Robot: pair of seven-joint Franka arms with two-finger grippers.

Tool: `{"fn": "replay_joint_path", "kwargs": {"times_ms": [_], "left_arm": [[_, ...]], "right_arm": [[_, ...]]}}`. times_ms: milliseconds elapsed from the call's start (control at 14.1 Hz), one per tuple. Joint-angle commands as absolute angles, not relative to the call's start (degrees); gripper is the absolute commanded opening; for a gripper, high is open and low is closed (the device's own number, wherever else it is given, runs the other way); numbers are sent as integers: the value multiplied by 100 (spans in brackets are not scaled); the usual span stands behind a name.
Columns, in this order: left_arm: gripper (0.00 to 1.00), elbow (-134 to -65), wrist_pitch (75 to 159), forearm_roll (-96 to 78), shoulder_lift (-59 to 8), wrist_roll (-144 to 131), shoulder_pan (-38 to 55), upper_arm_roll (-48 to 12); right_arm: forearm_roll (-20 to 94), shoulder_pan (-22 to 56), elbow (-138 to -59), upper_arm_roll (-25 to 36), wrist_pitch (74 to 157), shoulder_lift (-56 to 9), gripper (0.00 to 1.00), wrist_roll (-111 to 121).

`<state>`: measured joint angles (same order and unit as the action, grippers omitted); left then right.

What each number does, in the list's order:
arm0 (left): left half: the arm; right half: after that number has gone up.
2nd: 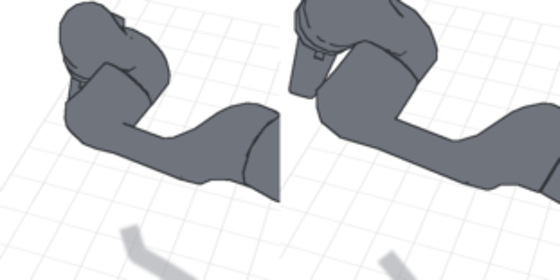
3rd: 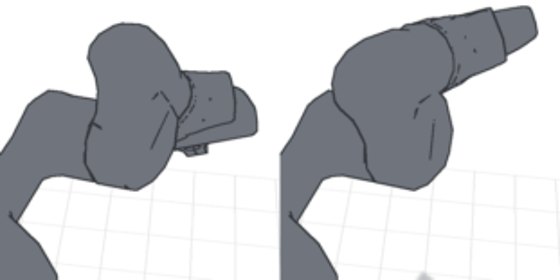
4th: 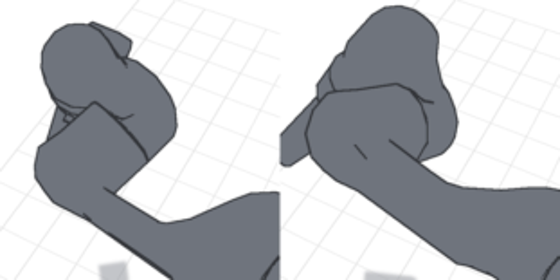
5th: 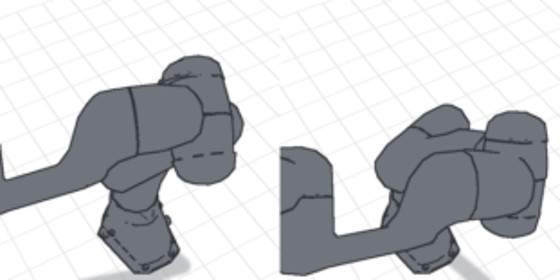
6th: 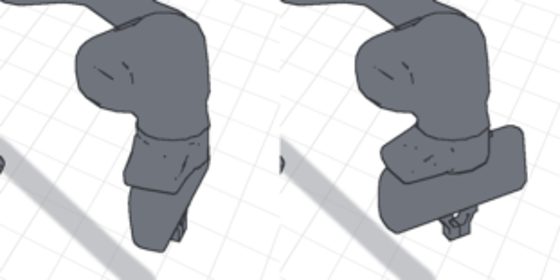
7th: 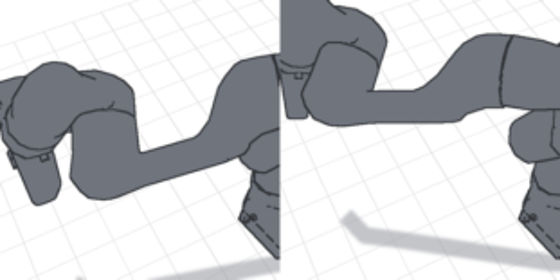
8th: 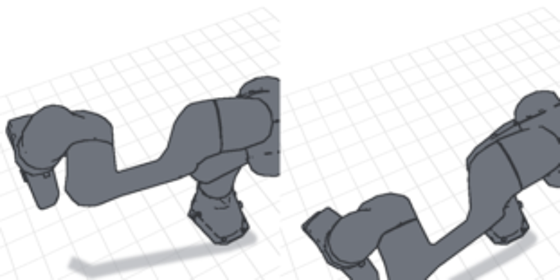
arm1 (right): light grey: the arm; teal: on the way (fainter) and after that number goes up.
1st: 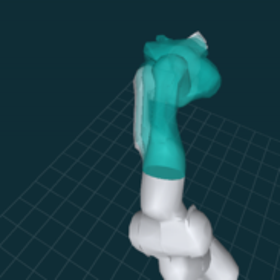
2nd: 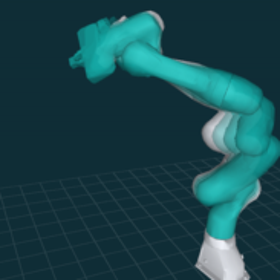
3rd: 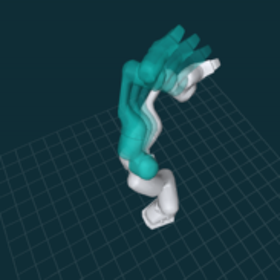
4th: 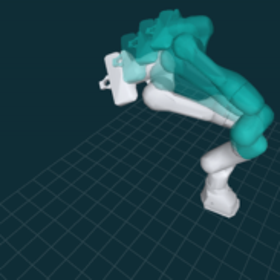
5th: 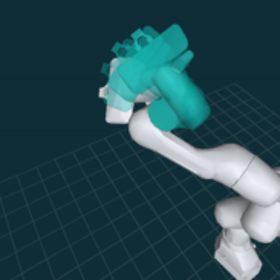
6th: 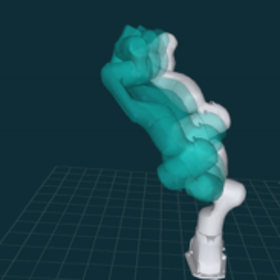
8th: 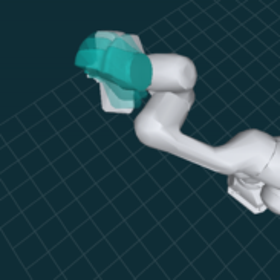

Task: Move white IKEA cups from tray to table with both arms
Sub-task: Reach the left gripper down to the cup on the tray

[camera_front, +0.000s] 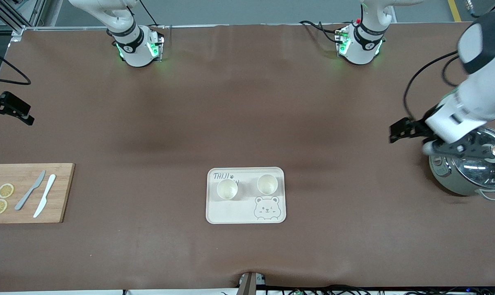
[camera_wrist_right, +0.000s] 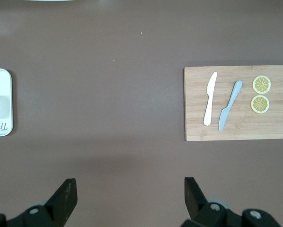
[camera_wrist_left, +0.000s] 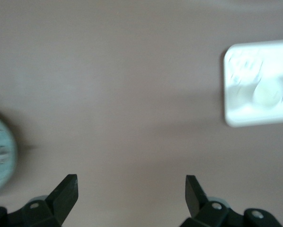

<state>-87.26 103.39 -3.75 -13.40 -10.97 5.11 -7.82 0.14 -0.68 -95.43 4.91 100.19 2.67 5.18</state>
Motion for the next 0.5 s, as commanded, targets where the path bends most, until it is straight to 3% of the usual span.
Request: {"fn": "replay_joint_path", "kwargs": {"times_ms": [0,427], "left_arm": [[100,-7070,10213,-106,-2774,-2589,1333,-747],[100,-7022,10598,-79,-3689,-2891,2178,-703]], "right_arm": [[79,-141,-9413,448,9976,211,100,545],[79,-141,-9413,448,9976,211,100,545]]}}
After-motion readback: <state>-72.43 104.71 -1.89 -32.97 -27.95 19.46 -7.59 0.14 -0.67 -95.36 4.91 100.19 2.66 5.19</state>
